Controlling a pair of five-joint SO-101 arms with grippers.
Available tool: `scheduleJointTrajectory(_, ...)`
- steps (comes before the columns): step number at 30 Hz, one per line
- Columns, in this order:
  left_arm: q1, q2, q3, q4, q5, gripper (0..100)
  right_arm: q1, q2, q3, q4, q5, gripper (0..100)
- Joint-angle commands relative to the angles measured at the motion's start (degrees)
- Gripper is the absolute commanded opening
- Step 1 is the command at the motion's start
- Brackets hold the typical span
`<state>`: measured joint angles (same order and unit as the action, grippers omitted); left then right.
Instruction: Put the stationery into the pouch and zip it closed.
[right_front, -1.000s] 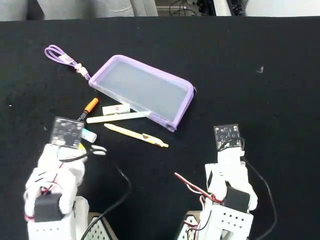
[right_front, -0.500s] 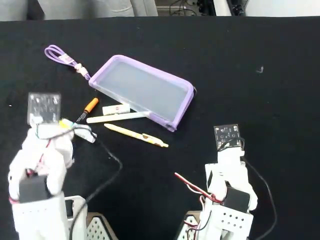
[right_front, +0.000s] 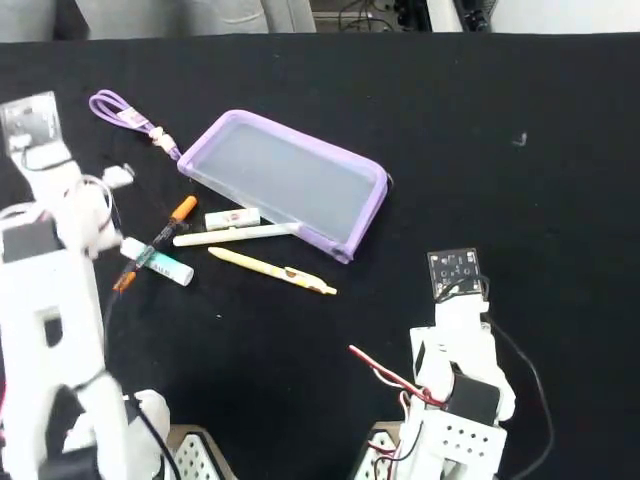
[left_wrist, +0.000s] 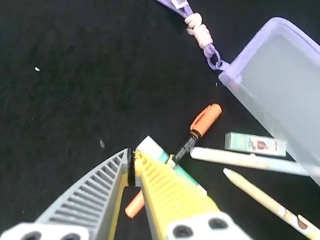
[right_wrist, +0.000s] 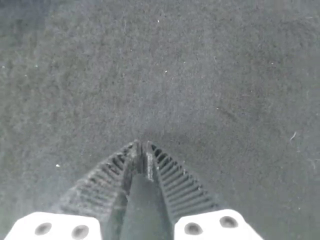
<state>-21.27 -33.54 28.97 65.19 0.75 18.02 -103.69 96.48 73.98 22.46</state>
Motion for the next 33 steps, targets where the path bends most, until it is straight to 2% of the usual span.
scheduleJointTrajectory(1,-0.66,11.08,-10.86,-0.62,1.85,3,0.97,-4.62,-0.04,-0.09,0.44,1.5)
scheduleJointTrajectory(11,-0.66,34.11,-27.74,-0.62,8.26,3,0.97,-4.62,-0.04,0.0,0.53,1.5)
scheduleJointTrajectory(17,-0.75,37.63,-25.36,-1.14,12.48,3,0.79,-4.7,-0.04,-1.23,0.53,1.5)
scheduleJointTrajectory(20,-2.15,39.12,-24.48,-2.2,18.2,3,0.7,-4.7,-0.66,-2.02,0.53,1.6)
scheduleJointTrajectory(23,-6.64,41.76,-23.34,-5.27,24.7,3,0.53,-4.7,-1.19,-5.89,0.53,2.0)
scheduleJointTrajectory(26,-10.86,45.19,-21.32,-9.85,28.84,3,0.18,-4.79,-1.54,-10.9,0.0,10.9)
scheduleJointTrajectory(29,-13.93,48.53,-21.23,-13.1,29.71,3,-5.98,-4.7,-4.18,-13.1,-0.09,19.1)
scheduleJointTrajectory(33,-16.22,52.22,-22.11,-14.68,33.23,3,-15.65,-4.62,-10.68,-12.31,-3.16,19.4)
